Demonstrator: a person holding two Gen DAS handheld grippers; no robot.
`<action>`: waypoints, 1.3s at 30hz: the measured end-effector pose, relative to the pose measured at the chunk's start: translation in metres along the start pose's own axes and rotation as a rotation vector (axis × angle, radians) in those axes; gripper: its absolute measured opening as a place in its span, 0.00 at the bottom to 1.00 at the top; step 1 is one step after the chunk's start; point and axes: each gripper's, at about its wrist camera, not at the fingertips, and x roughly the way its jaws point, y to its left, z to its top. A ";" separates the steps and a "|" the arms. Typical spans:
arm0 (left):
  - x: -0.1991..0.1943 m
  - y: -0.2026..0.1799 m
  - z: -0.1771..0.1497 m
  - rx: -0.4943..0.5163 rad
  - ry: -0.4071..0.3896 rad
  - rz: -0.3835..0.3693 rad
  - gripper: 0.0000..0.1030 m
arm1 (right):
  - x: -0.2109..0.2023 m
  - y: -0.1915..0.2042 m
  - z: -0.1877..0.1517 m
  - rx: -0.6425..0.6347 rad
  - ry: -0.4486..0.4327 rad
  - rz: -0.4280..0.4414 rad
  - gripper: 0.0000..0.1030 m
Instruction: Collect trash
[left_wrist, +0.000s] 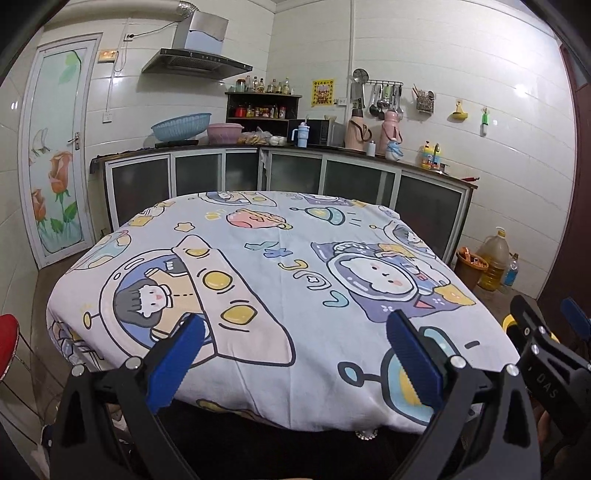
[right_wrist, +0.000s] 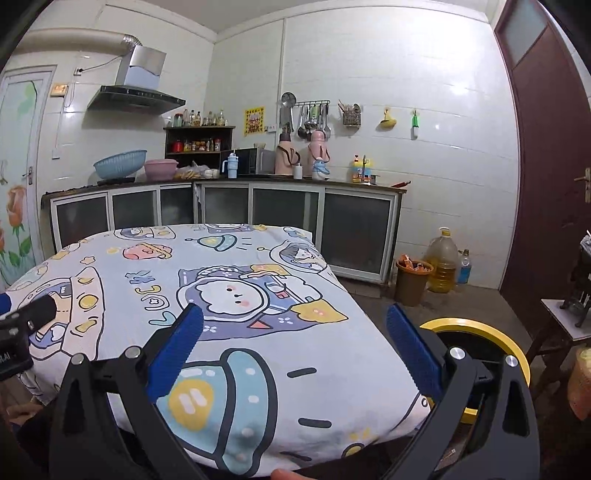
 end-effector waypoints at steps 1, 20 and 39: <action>0.000 -0.001 -0.001 0.005 0.001 0.001 0.92 | 0.000 0.000 -0.001 -0.002 -0.001 -0.005 0.92; 0.005 -0.001 -0.005 0.007 0.017 -0.036 0.92 | 0.002 -0.001 -0.006 -0.007 0.025 0.002 0.92; 0.006 0.000 -0.007 0.004 0.032 -0.043 0.92 | 0.006 0.000 -0.009 -0.014 0.043 0.013 0.92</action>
